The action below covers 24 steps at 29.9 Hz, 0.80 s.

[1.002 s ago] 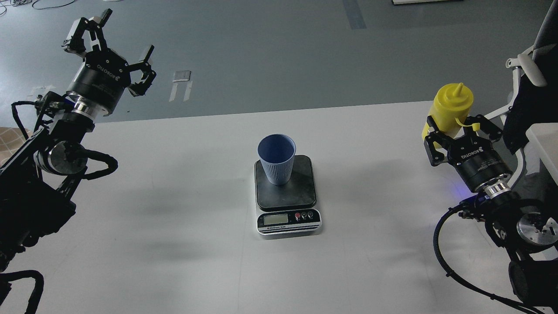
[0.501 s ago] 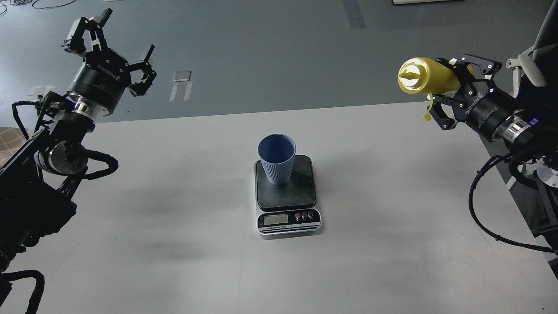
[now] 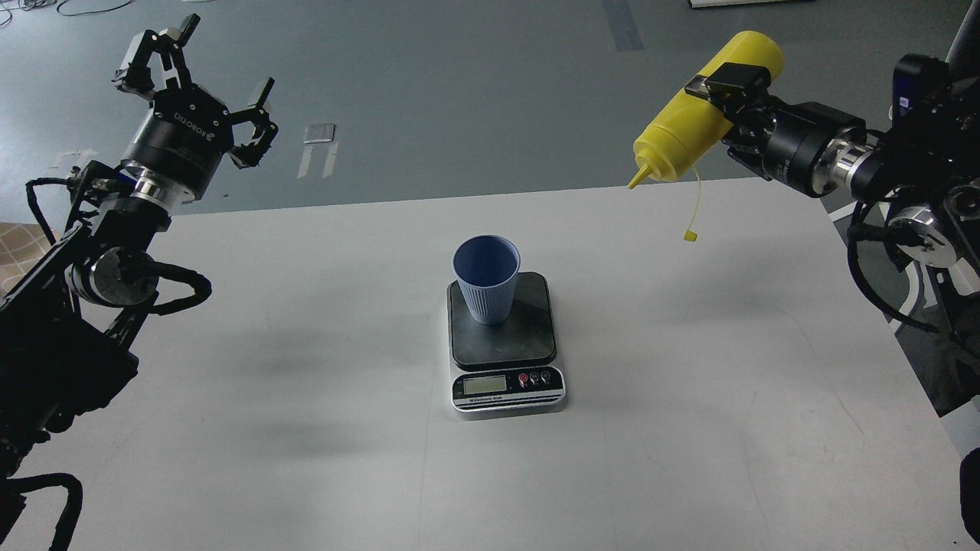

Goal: Pour seasoning into cup on scale with both arms
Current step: 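Lift the yellow bottle and tip it upside down over the cup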

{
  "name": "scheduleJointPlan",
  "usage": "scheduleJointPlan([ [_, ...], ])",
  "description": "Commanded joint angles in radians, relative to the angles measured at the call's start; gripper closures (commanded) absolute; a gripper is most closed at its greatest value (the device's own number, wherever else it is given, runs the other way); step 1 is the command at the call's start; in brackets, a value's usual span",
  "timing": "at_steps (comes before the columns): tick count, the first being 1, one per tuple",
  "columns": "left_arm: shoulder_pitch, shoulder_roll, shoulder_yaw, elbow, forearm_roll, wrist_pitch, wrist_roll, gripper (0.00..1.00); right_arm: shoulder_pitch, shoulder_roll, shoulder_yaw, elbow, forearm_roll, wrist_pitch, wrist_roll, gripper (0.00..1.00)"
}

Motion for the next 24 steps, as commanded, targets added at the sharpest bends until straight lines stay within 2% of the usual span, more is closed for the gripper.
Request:
scheduleJointPlan([
  [1,0.000,0.000,-0.001,0.000,0.000,0.000,0.000,0.02,0.038,0.010,-0.052,0.017,-0.113,-0.001,0.002,0.68],
  [9,0.000,0.000,-0.002,0.002,0.002,0.000,0.000,0.02,0.109,0.051,-0.170,0.064,-0.234,-0.001,0.002,0.68],
  [13,0.000,-0.002,-0.001,0.003,0.002,0.000,0.000,0.02,0.141,0.108,-0.209,0.069,-0.334,-0.001,0.002,0.67],
  [24,0.000,0.000,0.001,0.003,0.002,0.000,0.000,0.02,0.144,0.192,-0.316,0.097,-0.478,-0.003,0.003,0.67],
])
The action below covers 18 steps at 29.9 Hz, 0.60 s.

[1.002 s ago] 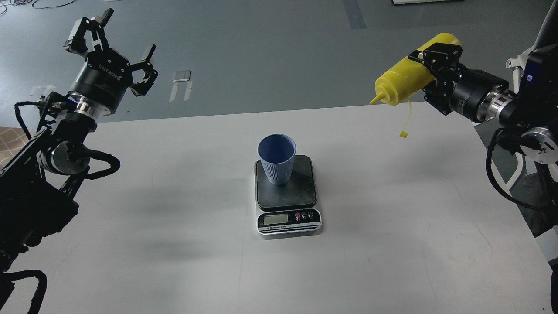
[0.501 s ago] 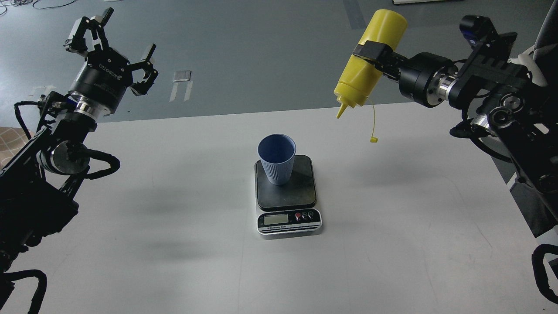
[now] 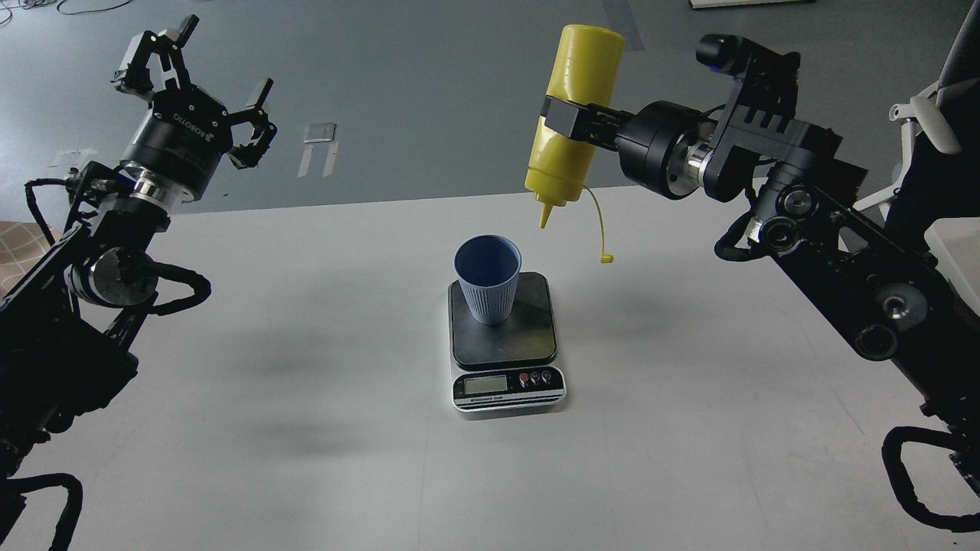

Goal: Pour seasoning into cup on scale with both arms
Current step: 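Lift the yellow bottle and tip it upside down over the cup, then squeeze seasoning from the inverted bottle into the blue cup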

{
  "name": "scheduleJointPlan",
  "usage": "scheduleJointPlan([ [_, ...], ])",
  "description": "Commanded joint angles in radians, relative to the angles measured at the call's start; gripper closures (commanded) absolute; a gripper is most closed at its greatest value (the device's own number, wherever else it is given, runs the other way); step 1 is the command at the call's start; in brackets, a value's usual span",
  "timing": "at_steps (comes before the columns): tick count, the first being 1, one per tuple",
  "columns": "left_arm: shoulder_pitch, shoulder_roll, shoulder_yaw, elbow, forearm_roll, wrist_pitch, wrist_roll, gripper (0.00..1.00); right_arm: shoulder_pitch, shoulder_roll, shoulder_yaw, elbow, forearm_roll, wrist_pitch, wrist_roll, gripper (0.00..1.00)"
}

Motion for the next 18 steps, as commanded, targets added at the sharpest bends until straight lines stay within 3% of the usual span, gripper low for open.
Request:
scheduleJointPlan([
  [1,0.000,0.000,0.000,0.000,0.000,0.000,0.000,0.02,-0.002,0.037,-0.018,0.002,-0.053,-0.003,0.001,0.67],
  [18,0.000,0.000,-0.004,0.000,0.000,0.000,0.000,0.02,-0.017,0.127,-0.071,-0.009,-0.239,-0.035,0.012,0.68],
])
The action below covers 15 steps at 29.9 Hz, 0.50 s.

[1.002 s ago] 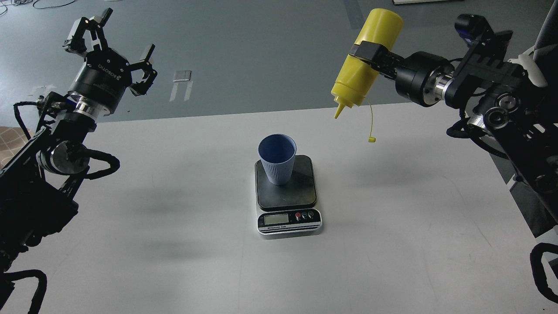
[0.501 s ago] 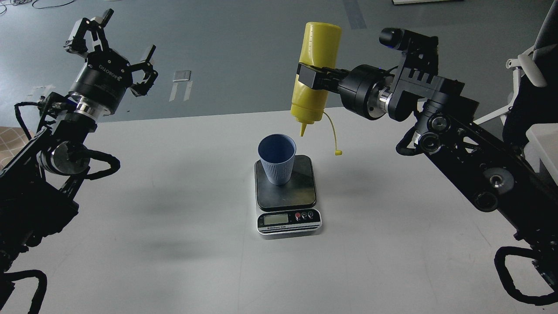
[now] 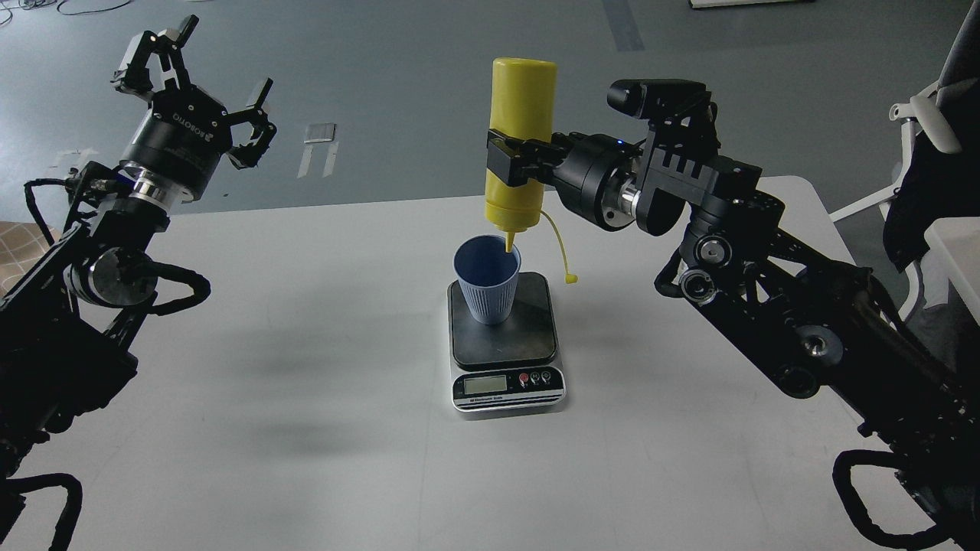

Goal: Pour seasoning into cup on scale with both arms
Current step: 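Squeeze seasoning from the inverted bottle into the blue cup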

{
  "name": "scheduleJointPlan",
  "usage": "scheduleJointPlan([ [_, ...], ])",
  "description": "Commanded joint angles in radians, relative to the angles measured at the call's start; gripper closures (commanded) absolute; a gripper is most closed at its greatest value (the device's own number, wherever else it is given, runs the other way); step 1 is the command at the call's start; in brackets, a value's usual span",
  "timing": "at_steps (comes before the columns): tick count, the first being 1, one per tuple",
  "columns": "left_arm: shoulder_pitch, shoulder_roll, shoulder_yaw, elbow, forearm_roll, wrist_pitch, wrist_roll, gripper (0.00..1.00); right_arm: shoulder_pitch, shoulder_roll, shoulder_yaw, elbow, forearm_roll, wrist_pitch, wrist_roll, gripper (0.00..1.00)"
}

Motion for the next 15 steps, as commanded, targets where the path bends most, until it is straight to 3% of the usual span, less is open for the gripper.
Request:
scheduleJointPlan([
  [1,0.000,0.000,-0.002,0.000,0.000,0.000,0.000,0.02,-0.001,0.020,-0.005,-0.007,-0.025,-0.021,0.000,0.68],
  [15,0.000,0.001,-0.005,0.000,0.000,0.000,-0.001,0.02,0.000,0.043,-0.049,-0.034,-0.124,-0.068,0.002,0.69],
])
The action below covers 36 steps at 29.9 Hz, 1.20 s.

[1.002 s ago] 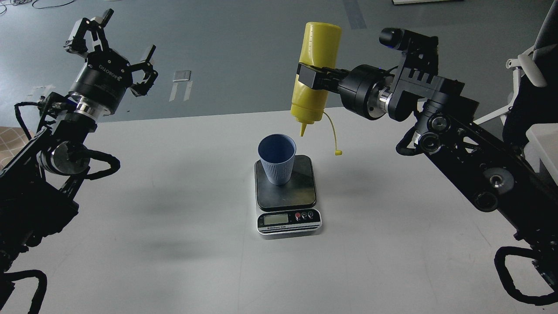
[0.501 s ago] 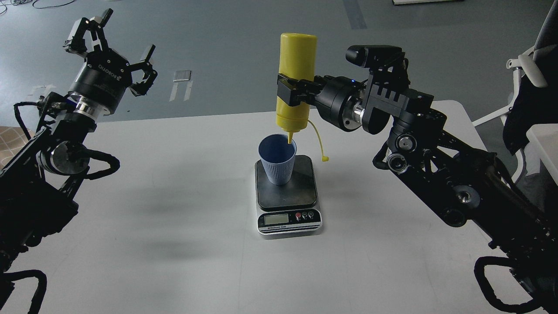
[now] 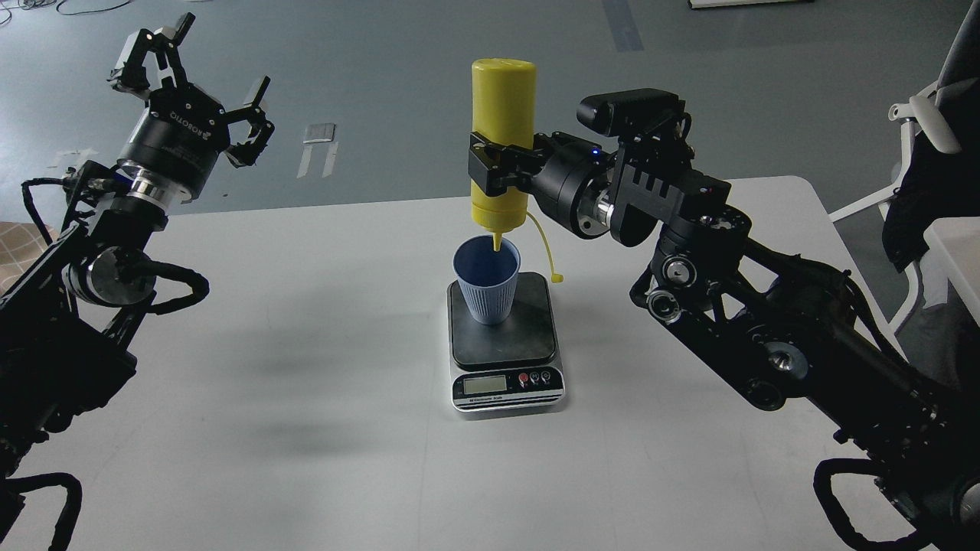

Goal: Pour seasoning into cup on scale with both arms
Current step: 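Squeeze seasoning from the inverted bottle into the blue cup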

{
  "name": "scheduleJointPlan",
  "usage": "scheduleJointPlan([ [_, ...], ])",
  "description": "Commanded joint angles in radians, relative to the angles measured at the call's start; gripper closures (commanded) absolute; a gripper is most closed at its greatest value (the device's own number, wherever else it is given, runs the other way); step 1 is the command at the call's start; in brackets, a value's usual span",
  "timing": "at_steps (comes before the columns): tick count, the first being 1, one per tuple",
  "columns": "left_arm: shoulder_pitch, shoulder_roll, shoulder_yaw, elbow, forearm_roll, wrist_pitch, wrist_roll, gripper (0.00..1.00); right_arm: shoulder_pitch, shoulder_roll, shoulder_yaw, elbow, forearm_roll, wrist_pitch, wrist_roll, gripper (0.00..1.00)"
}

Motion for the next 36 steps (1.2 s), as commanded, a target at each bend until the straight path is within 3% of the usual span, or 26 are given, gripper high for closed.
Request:
scheduleJointPlan([
  [1,0.000,0.000,0.000,0.000,0.000,0.000,0.000,0.02,0.000,0.000,-0.015,-0.010,-0.034,-0.019,0.000,0.69],
  [6,0.000,0.000,0.000,0.000,0.000,0.000,0.000,0.02,0.000,0.006,-0.034,-0.026,-0.070,-0.043,0.000,0.72],
  [10,0.000,0.005,-0.002,0.000,0.000,0.000,0.000,0.02,0.002,0.015,-0.034,-0.046,-0.067,-0.060,0.001,0.89],
  [17,0.000,0.006,-0.003,0.000,0.000,0.000,0.000,0.02,-0.008,0.017,-0.034,-0.047,-0.068,-0.063,0.001,1.00],
  [28,0.000,0.008,-0.003,0.000,0.000,0.000,0.000,0.02,-0.031,0.023,-0.025,-0.043,-0.065,-0.082,-0.005,1.00],
  [36,0.000,0.008,-0.002,0.000,0.000,0.000,0.000,0.02,-0.041,0.023,0.047,-0.027,-0.047,-0.161,-0.005,1.00],
])
